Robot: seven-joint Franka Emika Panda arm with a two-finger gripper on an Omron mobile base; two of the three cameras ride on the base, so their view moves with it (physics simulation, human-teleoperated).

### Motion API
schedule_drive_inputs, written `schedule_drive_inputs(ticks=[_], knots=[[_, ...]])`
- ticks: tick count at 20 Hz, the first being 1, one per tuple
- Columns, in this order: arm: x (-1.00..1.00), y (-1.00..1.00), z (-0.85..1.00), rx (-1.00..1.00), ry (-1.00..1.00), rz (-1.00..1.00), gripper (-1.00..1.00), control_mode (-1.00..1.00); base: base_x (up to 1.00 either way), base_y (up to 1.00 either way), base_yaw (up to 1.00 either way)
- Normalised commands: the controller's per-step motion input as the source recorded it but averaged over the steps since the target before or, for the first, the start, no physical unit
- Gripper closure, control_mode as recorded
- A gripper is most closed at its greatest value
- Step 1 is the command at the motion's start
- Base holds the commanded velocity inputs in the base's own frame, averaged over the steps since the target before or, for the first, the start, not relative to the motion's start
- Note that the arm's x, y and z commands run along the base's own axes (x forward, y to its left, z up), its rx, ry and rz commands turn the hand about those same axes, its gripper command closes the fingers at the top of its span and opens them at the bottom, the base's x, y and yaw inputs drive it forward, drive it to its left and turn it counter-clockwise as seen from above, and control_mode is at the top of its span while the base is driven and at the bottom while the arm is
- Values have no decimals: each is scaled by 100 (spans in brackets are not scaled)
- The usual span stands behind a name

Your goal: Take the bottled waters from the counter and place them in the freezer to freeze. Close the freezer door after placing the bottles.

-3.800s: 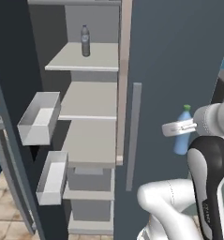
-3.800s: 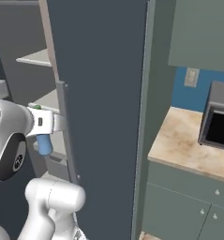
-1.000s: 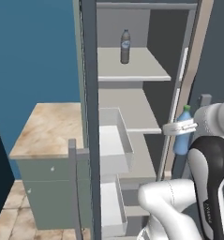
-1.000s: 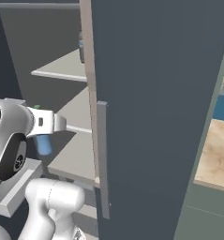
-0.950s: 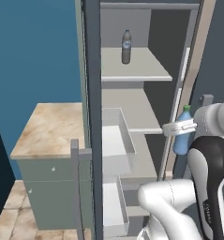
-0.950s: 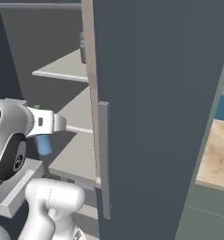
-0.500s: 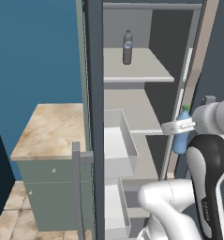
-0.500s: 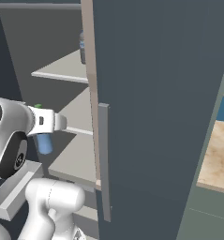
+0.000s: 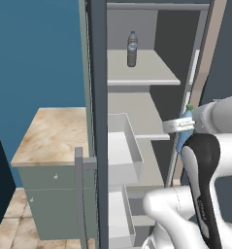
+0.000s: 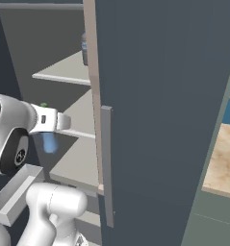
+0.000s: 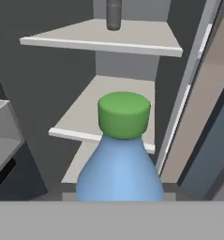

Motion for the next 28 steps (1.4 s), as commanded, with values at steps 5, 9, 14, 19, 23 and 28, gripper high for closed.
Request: schedule_drive_inputs(ticks=[5, 9, 14, 19, 23, 28], knots=[[61, 4, 27, 0, 2, -32, 100, -100, 0, 0, 0], [29, 0, 52, 2, -1, -8, 100, -100, 0, 0, 0], [24, -1, 44, 0, -2, 8, 100, -100, 0, 0, 0], [14, 0, 12, 0, -18, 12, 100, -100, 0, 0, 0], [19, 0, 7, 0, -20, 9, 100, -100, 0, 0, 0], [19, 2, 18, 0, -16, 0, 100, -100, 0, 0, 0]])
